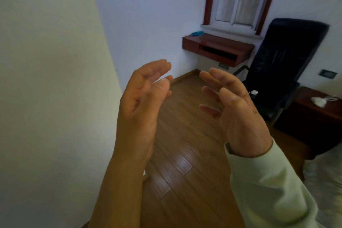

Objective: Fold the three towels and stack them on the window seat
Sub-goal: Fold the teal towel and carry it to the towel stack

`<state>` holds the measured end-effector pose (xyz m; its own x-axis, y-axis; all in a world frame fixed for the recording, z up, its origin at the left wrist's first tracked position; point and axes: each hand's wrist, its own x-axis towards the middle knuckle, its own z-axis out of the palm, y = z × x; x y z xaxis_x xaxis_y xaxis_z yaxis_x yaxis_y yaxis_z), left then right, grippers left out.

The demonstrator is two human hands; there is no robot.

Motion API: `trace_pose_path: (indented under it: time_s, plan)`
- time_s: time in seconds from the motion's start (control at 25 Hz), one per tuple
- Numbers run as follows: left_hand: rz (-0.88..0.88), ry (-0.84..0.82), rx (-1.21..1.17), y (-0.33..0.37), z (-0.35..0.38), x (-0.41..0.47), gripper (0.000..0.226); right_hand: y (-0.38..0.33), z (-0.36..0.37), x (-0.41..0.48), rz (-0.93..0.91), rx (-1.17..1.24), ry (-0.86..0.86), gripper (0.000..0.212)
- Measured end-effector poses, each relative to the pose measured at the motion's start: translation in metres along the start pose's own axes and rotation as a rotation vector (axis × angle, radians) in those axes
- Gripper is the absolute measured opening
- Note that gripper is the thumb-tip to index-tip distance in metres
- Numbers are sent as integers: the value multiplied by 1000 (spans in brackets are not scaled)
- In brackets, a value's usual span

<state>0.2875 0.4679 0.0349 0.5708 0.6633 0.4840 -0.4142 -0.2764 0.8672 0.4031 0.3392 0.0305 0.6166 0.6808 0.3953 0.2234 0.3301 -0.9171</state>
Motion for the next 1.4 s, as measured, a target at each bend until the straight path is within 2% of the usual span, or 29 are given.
trace_pose_path:
  time_s: [0.28, 0.4, 0.48, 0.84, 1.04, 1.4]
  plan:
    - [-19, -175, -134, -109, 61, 158, 25, 66, -71, 139, 23, -81, 176, 39]
    - [-13, -214, -158, -162, 74, 240, 31, 104, -95, 217, 5, -96, 247, 43]
    - [-28, -231, -176, -193, 77, 301, 26, 126, -104, 276, 5, -95, 273, 46]
    - [-72, -311, -220, -331, 140, 536, 28, 222, -173, 520, 3, -97, 305, 49]
    - [-80, -269, -180, -417, 193, 658, 29, 297, -241, 658, -6, -59, 258, 46]
    - [-98, -194, -163, -533, 279, 866, 32, 375, -346, 899, 27, -12, 158, 47]
